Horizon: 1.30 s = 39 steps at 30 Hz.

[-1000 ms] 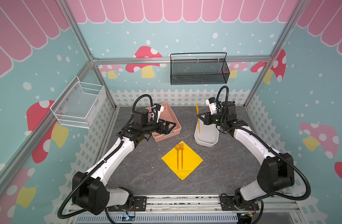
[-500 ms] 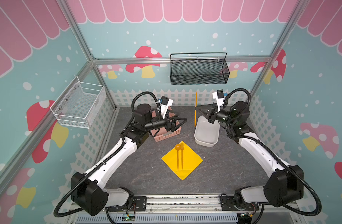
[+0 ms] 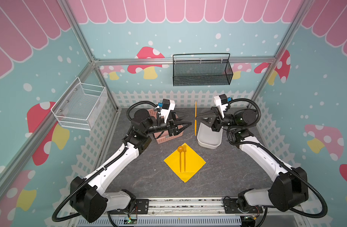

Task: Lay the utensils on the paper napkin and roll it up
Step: 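Grasp the knife with the left gripper beside the right gripper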

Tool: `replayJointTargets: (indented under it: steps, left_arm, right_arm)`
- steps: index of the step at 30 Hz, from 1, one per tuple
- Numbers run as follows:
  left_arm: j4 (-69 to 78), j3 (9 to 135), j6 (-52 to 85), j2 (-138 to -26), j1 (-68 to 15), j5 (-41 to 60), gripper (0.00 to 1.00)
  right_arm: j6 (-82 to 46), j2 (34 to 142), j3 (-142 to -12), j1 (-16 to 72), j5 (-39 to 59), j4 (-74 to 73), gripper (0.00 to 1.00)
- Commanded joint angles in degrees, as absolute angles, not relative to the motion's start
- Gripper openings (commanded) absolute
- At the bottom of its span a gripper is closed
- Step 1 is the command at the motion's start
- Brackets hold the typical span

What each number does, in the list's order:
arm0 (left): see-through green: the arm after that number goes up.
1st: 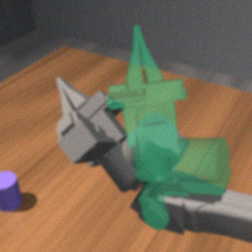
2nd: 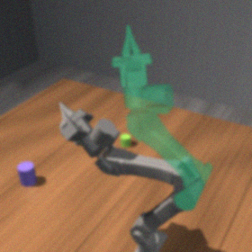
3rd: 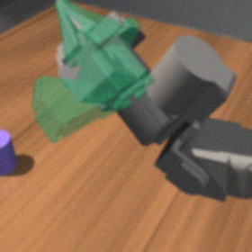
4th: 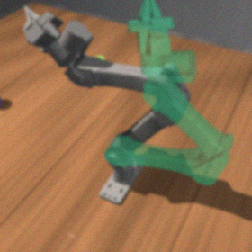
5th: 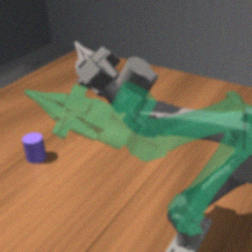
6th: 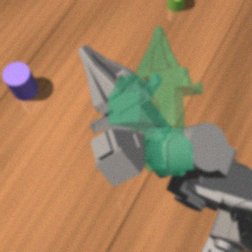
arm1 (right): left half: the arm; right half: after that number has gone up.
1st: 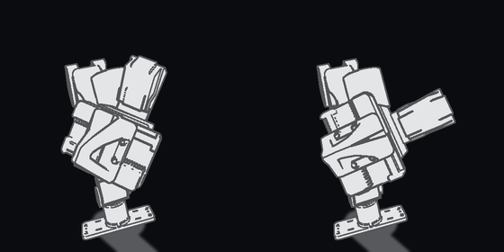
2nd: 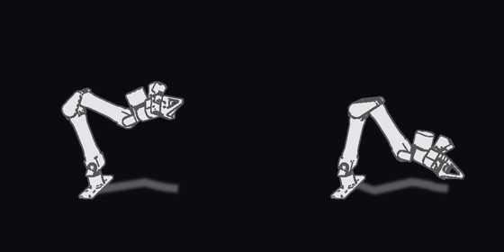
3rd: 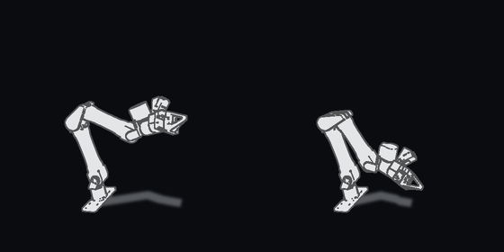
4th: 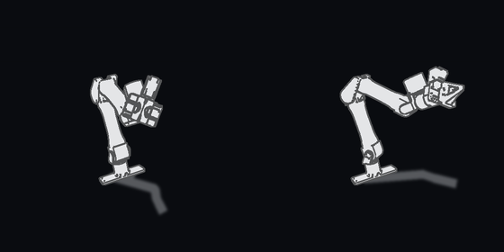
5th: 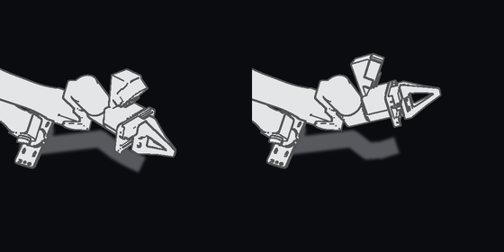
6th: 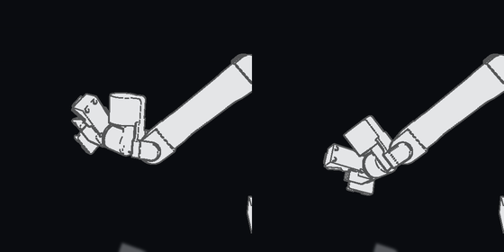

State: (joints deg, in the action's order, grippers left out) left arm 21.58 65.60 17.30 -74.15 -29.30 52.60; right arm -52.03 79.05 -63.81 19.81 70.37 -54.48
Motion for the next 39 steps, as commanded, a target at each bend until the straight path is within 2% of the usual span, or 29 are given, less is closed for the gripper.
replayJointTargets:
  steps: [1,8,18,27,39]
  left_arm:
    - [27.5,65.1,19.0,-74.8,-30.4,57.8,0.54]
    - [29.8,65.5,20.0,-77.1,-32.3,60.2,0.44]
    - [30.8,65.5,19.7,-78.3,-33.0,60.3,0.35]
    - [31.6,65.3,19.7,-79.5,-33.3,61.1,0.28]
    - [29.3,63.9,17.6,-78.2,-33.2,61.6,0.22]
  right_arm:
    - [-54.8,78.0,-64.0,20.7,72.1,-59.4,0.0]
    - [-58.4,78.7,-64.7,21.2,72.2,-63.4,0.0]
    - [-63.1,79.3,-65.4,21.5,72.8,-68.2,0.0]
    - [-69.6,80.6,-65.9,21.6,72.5,-75.2,0.0]
    - [-70.2,81.0,-66.4,21.6,72.6,-75.2,0.0]
